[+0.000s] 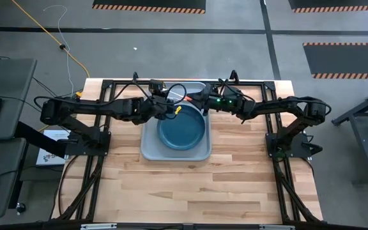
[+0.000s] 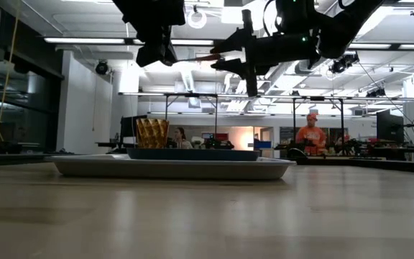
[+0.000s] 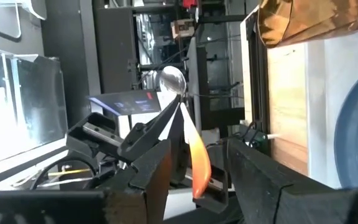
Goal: Pick and place plate/cup/fork/spoon on tray
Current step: Put the orange spoon on top of the yellow fork on the gray tray
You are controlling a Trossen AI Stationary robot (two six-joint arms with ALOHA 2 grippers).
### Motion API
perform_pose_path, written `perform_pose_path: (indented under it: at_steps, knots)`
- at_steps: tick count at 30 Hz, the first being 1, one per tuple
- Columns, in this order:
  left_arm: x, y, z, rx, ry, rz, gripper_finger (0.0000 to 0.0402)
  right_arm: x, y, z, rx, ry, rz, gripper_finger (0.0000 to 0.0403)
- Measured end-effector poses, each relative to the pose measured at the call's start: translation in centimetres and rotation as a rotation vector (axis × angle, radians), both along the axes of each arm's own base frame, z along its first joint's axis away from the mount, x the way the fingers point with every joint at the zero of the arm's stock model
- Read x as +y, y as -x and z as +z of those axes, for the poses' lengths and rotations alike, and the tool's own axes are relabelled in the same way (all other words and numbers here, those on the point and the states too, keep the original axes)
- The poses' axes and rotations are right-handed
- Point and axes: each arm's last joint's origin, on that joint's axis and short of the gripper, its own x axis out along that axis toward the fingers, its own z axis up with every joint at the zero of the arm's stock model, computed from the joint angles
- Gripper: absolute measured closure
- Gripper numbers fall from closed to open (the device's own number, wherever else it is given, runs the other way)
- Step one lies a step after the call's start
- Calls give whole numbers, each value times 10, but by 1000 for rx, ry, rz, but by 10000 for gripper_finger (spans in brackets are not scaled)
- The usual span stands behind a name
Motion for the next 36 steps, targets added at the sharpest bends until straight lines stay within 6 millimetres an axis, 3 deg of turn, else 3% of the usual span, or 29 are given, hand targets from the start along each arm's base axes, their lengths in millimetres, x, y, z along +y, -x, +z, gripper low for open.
perform_pose_path:
  at_steps: [13, 17, 23, 32, 36]
  knots:
    - [4, 0, 0, -33, 32, 6, 402, 0, 0, 1, -3, 17, 5, 365]
    - [8, 0, 0, -57, 41, 23, 402, 0, 0, 1, -5, 7, 3, 382]
    - [12, -3, -2, -69, 48, 25, 402, 0, 0, 1, -8, 5, 5, 368]
    - [14, -21, -30, 14, 45, 44, 401, 0, 0, 2, -15, 22, 5, 316]
    - [14, -21, -28, -3, 36, 52, 401, 0, 0, 2, -16, 27, 3, 312]
